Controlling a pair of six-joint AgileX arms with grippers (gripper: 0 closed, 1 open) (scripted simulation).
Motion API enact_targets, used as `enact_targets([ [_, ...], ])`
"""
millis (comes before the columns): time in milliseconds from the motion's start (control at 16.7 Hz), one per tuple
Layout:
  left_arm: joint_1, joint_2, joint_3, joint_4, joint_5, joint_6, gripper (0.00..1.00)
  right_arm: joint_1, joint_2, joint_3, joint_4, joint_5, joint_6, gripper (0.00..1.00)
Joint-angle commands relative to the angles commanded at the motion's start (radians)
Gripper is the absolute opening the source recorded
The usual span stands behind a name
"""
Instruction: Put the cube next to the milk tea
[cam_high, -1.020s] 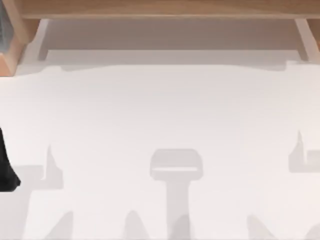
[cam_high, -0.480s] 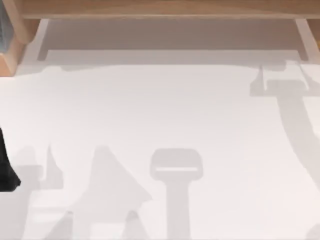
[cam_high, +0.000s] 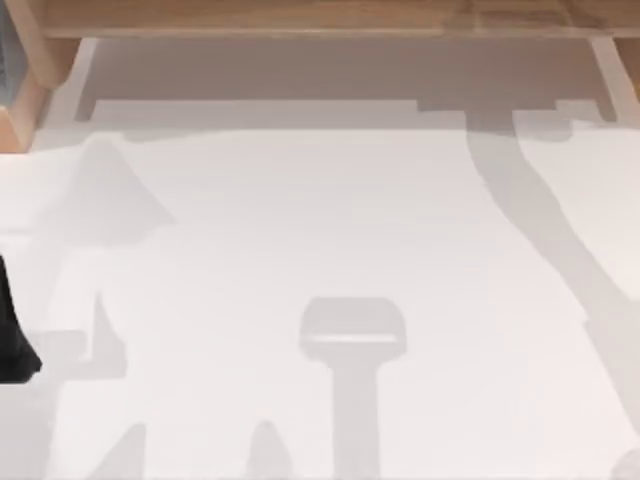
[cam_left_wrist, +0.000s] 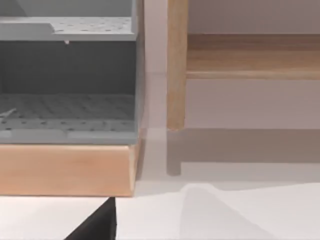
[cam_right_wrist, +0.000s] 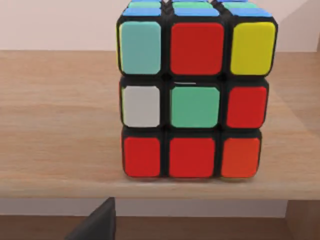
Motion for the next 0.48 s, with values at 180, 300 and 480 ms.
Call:
enact_targets([
  [180, 0.000, 0.000, 0.000, 0.000, 0.000, 0.000, 1.00, 0.019, 0.089, 0.097, 0.018, 0.029, -0.007, 1.00],
  [300, 0.000, 0.000, 0.000, 0.000, 0.000, 0.000, 1.00, 0.022, 0.105, 0.113, 0.023, 0.034, -0.009, 1.00],
  [480, 0.000, 0.000, 0.000, 0.000, 0.000, 0.000, 1.00, 0.022, 0.105, 0.113, 0.023, 0.034, -0.009, 1.00],
])
